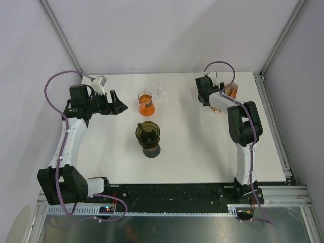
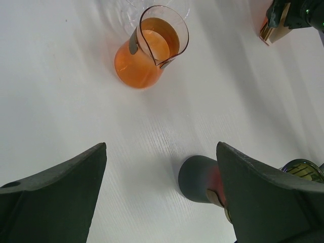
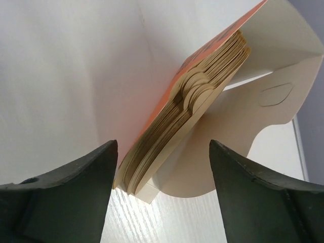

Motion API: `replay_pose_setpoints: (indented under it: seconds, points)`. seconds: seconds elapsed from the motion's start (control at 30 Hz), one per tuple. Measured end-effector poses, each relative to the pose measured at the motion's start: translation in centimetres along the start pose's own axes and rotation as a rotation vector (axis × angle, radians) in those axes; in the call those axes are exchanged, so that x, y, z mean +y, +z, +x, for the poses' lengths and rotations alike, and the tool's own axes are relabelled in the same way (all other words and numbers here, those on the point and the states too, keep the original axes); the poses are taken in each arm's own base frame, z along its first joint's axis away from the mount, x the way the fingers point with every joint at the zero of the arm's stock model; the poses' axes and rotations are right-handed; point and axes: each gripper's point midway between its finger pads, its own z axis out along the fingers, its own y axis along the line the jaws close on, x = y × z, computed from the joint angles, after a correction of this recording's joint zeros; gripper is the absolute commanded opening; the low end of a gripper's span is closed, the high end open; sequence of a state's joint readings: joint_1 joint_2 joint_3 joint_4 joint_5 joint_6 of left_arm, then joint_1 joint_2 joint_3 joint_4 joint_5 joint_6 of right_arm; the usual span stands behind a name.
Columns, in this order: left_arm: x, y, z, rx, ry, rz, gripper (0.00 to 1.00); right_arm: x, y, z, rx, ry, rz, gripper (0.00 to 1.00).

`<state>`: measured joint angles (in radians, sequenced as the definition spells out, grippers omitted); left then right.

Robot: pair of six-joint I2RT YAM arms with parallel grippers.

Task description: Place the coffee filter in the dripper

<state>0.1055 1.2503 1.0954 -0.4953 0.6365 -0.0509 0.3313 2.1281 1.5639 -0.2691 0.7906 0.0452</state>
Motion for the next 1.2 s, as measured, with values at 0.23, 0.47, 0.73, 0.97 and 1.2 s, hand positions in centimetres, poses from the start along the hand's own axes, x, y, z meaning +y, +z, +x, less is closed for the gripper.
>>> replay_pose_setpoints:
  seconds: [0.23,0.47,0.73,0.97,1.2]
  points:
    - [0.1,-0.1,-0.1,-0.003,-0.005,0.002,0.94,0.0,0.5,2.4,0.051,0.030,-0.058,0.61]
    - [-0.1,-0.1,0.0,-0.002,-0.007,0.018,0.94,-0.3,0.0,3.1,0.059,0.058,-0.099,0.53]
    - [-0.2,-0.2,-0.1,-0.004,-0.010,0.029,0.94,-0.5,-1.7,2.8,0.032,0.077,-0.179,0.45]
    - [-0.4,-0.3,0.0,-0.004,-0.011,0.042,0.94,-1.2,-3.0,3.9,0.031,0.072,-0.244,0.49]
    - [-0.6,-0.3,-0.1,-0.004,-0.012,0.058,0.94,-1.8,-3.1,4.1,0.030,0.086,-0.285,0.60]
